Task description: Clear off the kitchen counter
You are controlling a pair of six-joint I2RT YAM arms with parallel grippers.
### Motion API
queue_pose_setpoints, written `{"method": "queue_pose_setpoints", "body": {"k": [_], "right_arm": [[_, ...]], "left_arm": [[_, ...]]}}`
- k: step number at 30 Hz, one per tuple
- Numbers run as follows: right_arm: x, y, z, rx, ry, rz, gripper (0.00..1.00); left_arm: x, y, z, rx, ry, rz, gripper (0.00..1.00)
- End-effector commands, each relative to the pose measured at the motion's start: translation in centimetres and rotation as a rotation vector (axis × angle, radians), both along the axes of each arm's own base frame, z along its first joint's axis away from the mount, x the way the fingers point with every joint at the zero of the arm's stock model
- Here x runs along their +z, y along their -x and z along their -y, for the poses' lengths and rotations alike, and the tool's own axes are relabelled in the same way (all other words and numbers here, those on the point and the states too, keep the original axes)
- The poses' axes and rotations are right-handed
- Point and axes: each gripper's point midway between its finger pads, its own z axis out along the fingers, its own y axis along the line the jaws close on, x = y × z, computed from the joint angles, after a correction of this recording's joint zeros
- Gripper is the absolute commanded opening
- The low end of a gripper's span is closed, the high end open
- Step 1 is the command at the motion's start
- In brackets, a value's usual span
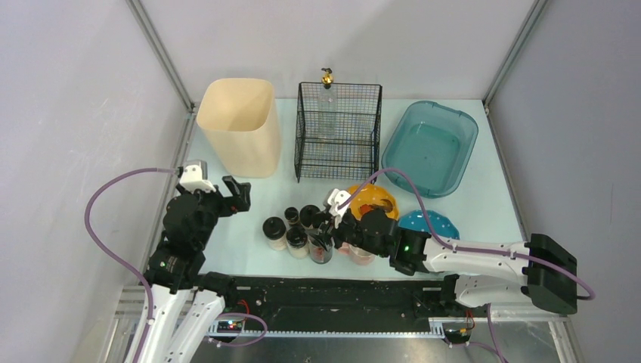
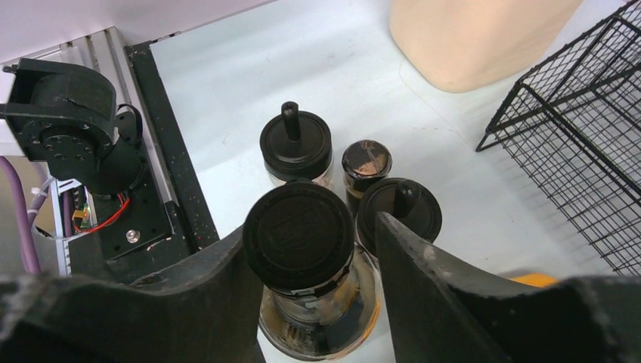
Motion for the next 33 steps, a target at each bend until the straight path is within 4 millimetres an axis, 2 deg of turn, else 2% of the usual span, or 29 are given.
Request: {"method": "queue_pose_setpoints", "body": {"k": [1, 4, 6, 10, 11, 13, 18, 19, 22, 23, 24, 27, 30, 33], "right_arm": [[1.0, -0.3, -0.2, -0.006, -0.059, -0.009, 0.53], [0.8, -0.4, 0.0, -0.011, -0.056, -0.013, 0.47], [0.9, -0.4, 0.1, -0.011, -0.056, -0.013, 0.4], [1.4, -0.4, 0.3, -0.011, -0.066, 0.002, 0.16], [1.9, -0.4, 0.4, -0.009, -0.074, 0.013, 0.06], [2.9, -0.4, 0.8, -0.017, -0.093, 0.038, 0.0], [7.1, -0.2, 2.4, -0.035, -0.151, 0.121, 0.0], [7.3, -0.2, 2.6, -0.036, -0.143, 0.128, 0.0], [10.1, 0.1, 3.7, -0.039, -0.17, 0.179, 0.0], [10.5, 0.1, 4.0, -0.044, -0.167, 0.186, 0.0], [12.0, 0.2, 4.5, -0.046, -0.195, 0.205, 0.0], [13.8, 0.5, 5.3, -0.05, -0.218, 0.231, 0.0], [16.7, 0.3, 6.5, -0.078, -0.247, 0.283, 0.0], [18.5, -0.5, 7.2, -0.119, -0.228, 0.353, 0.0]], "left_arm": [[0.5, -0.5, 0.3, -0.007, 0.025, 0.019, 0.98], [0.5, -0.5, 0.3, -0.006, 0.026, 0.019, 0.98], [0.5, -0.5, 0.2, -0.003, 0.026, 0.019, 0.98], [0.5, -0.6, 0.2, -0.002, 0.026, 0.019, 0.98], [0.5, -0.6, 0.2, -0.003, 0.026, 0.019, 0.98], [0.5, -0.6, 0.2, -0.001, 0.027, 0.017, 0.98], [0.4, -0.6, 0.1, 0.0, 0.028, 0.017, 0.98], [0.4, -0.6, 0.2, -0.002, 0.028, 0.017, 0.98], [0.4, -0.6, 0.1, 0.0, 0.028, 0.016, 0.98], [0.4, -0.7, 0.1, -0.001, 0.028, 0.014, 0.98], [0.4, -0.7, 0.2, -0.003, 0.029, 0.014, 0.98], [0.4, -0.7, 0.2, -0.003, 0.029, 0.013, 0.98], [0.3, -0.7, 0.2, -0.004, 0.031, 0.012, 0.98], [0.3, -0.7, 0.2, -0.005, 0.031, 0.01, 0.98]]}}
